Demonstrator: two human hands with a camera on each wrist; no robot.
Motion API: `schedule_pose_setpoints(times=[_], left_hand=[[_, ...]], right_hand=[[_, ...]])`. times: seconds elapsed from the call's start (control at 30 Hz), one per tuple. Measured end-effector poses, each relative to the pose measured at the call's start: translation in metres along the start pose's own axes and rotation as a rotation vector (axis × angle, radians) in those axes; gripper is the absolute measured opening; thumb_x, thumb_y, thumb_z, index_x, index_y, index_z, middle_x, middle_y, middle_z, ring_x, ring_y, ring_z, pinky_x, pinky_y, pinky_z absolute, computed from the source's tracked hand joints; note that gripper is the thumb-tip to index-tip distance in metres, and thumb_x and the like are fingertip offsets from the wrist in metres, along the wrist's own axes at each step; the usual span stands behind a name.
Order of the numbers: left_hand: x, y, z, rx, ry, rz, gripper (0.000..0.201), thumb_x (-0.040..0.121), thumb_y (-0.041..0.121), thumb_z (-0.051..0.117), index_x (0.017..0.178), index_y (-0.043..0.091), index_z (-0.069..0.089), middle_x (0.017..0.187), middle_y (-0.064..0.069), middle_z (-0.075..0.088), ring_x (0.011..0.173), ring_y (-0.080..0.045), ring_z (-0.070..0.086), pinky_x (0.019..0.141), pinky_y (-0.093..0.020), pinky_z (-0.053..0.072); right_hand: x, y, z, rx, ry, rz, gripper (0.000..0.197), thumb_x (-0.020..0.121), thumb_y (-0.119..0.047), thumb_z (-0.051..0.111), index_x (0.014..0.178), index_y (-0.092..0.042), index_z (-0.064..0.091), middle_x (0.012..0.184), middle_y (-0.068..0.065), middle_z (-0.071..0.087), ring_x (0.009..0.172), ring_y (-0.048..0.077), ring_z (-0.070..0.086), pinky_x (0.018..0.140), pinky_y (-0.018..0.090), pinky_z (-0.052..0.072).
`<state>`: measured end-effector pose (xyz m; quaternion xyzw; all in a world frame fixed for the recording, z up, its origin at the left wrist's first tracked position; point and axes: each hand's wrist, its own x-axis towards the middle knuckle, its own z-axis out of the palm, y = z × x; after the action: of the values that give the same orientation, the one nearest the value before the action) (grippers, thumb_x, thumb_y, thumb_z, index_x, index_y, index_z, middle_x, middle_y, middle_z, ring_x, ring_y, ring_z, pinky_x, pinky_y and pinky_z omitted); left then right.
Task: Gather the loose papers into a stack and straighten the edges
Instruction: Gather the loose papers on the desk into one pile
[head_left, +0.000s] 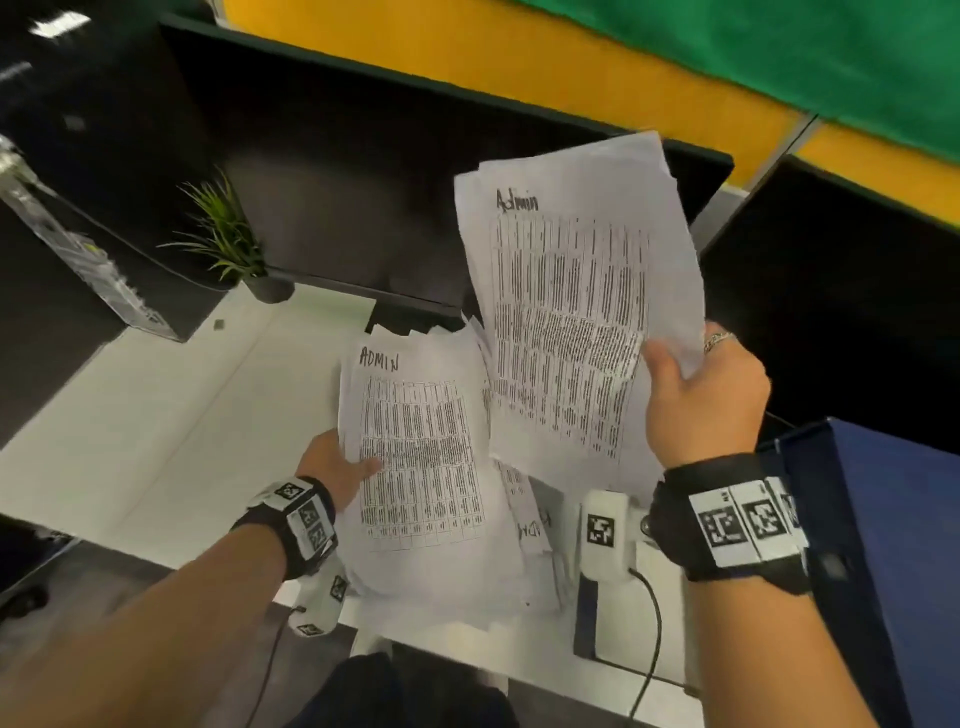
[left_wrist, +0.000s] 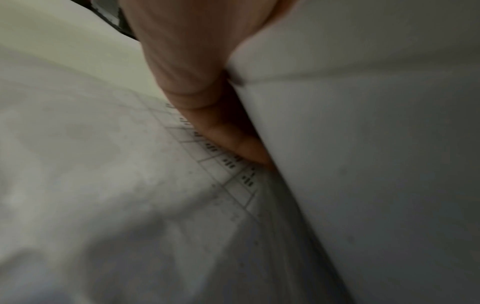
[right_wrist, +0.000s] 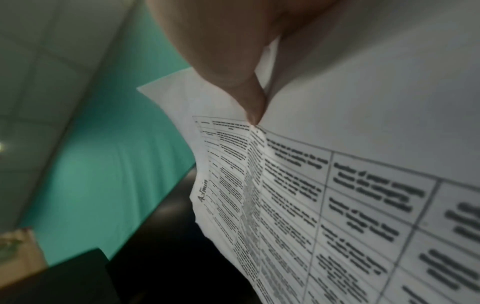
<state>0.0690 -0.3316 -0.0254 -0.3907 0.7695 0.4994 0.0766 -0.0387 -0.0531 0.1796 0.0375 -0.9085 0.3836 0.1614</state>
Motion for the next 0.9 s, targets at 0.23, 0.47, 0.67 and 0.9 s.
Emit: schedule_pose_setpoints(times=[0.23, 0.47, 0.67, 0.9], left_hand=[[-0.006, 0.006, 0.008, 0.068, -0.143, 0.046, 0.029, 0.090, 0.025, 0.070, 0.115, 0.010, 0.063, 0.097, -0.003, 0.070, 0.081, -0.023, 0.063, 0.069, -0.029, 0.048], [-0.003, -0.014, -0.012, -0.058, -0.241, -0.005, 0.015, 0.086, 0.011, 0.063, 0.101, 0.009, 0.067, 0.101, -0.014, 0.073, 0.094, -0.032, 0.069, 0.087, -0.049, 0.058], [0.009, -0.024, -0.015, -0.654, -0.327, -0.316, 0.056, 0.094, 0.054, 0.055, 0.132, 0.013, 0.060, 0.137, -0.016, 0.061, 0.124, -0.036, 0.059, 0.108, -0.057, 0.041], [-0.007, 0.000, -0.009, -0.520, -0.373, -0.219, 0.069, 0.079, 0.065, 0.067, 0.136, 0.030, 0.050, 0.130, -0.004, 0.064, 0.113, -0.031, 0.065, 0.086, -0.055, 0.057]], right_hand=[[0.008, 0.004, 0.016, 0.399, -0.034, 0.136, 0.022, 0.086, -0.007, 0.071, 0.104, -0.018, 0.065, 0.088, -0.021, 0.062, 0.075, -0.018, 0.062, 0.069, 0.000, 0.046], [0.001, 0.008, 0.046, 0.545, -0.325, 0.447, 0.017, 0.089, -0.012, 0.067, 0.106, -0.015, 0.068, 0.101, -0.005, 0.072, 0.086, 0.011, 0.070, 0.075, 0.026, 0.055], [-0.021, 0.049, 0.111, 0.177, -0.559, 0.443, 0.024, 0.088, -0.016, 0.066, 0.111, -0.014, 0.063, 0.111, 0.001, 0.070, 0.101, 0.021, 0.067, 0.091, 0.035, 0.054], [-0.064, 0.066, 0.161, -0.062, -0.724, 0.485, 0.058, 0.097, 0.002, 0.041, 0.151, -0.012, 0.025, 0.147, 0.015, 0.043, 0.134, 0.031, 0.043, 0.109, 0.027, 0.032]])
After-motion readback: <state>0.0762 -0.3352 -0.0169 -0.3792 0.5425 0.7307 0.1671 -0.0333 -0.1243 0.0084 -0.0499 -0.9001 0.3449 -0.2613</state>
